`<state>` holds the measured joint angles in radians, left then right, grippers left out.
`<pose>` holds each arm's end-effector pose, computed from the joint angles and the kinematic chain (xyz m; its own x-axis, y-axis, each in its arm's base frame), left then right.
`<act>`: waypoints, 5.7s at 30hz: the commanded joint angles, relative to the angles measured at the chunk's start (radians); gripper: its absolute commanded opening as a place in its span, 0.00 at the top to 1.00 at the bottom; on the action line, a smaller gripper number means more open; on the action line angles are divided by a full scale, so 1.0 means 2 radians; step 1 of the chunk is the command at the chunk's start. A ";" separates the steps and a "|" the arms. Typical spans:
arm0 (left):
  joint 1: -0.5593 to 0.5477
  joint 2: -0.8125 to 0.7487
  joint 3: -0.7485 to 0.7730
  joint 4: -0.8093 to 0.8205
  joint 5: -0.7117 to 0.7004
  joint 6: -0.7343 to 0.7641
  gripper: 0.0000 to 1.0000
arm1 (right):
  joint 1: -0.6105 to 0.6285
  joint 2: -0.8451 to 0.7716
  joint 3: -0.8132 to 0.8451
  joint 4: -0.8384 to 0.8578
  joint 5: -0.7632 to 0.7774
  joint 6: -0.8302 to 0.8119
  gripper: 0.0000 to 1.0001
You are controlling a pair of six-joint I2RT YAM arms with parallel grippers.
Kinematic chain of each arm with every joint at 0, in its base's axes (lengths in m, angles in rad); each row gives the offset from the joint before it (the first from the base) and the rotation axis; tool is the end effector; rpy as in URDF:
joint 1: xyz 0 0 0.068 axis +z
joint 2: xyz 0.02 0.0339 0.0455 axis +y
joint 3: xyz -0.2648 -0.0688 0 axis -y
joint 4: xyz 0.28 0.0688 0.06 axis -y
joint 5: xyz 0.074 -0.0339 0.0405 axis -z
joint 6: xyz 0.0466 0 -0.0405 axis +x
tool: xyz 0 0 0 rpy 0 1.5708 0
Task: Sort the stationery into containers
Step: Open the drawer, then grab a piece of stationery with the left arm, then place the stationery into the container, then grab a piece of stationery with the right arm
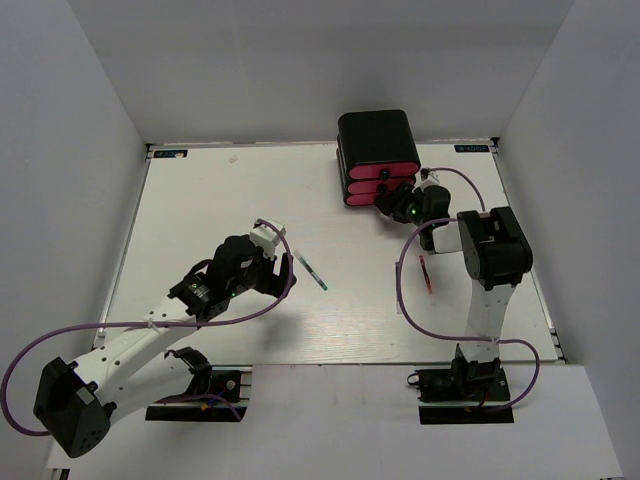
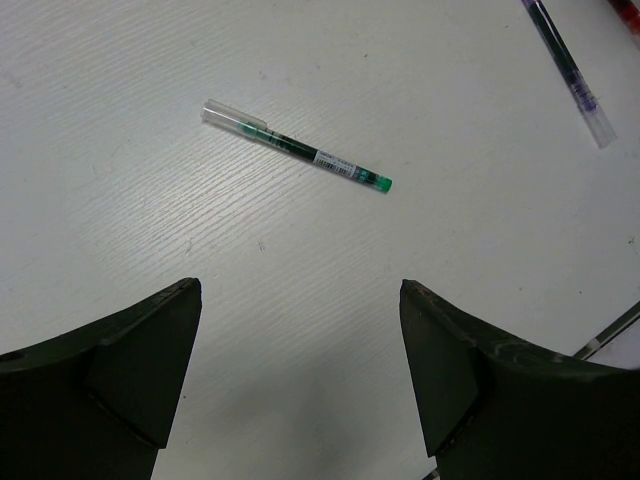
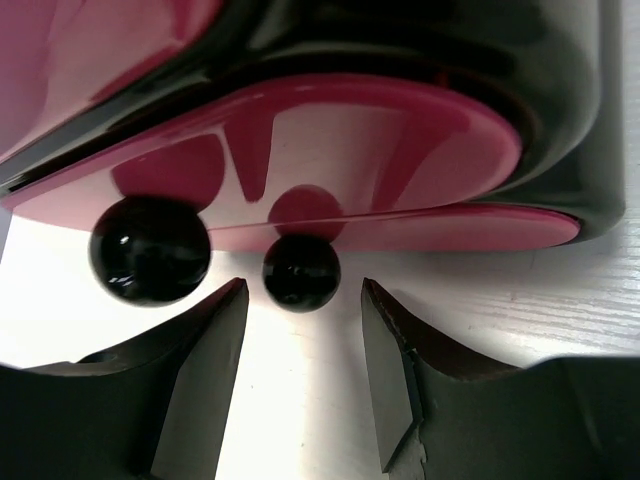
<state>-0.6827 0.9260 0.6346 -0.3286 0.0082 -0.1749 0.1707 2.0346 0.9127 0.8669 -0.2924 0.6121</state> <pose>0.1894 -0.1545 0.2321 -0.5546 0.2267 -0.8006 0.5479 0.8237 -0.1463 0.4203 0.0861 0.0942 -0.4549 0.4799 -0.7502 -0.2153 0.7582 0.6155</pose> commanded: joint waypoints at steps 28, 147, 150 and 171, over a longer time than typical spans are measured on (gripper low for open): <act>-0.002 0.042 -0.060 0.133 0.017 -0.185 0.05 | -0.005 -0.075 -0.124 0.065 -0.029 0.008 0.65; -0.062 0.521 0.495 0.209 -0.006 0.314 0.40 | -0.249 -0.572 -0.203 -0.303 -0.280 -0.237 0.40; -0.062 0.466 0.449 0.208 -0.006 0.258 0.40 | -0.237 -0.541 -0.171 -0.381 -0.254 -0.275 0.44; -0.048 -0.047 0.013 -0.021 -0.071 -0.041 0.04 | -0.024 -0.339 -0.073 -0.611 0.111 -0.426 0.48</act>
<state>-0.7784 0.9371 0.7048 -0.3580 -0.0982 -0.2054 0.1020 1.3270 0.7315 -0.3355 -0.2100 -0.2214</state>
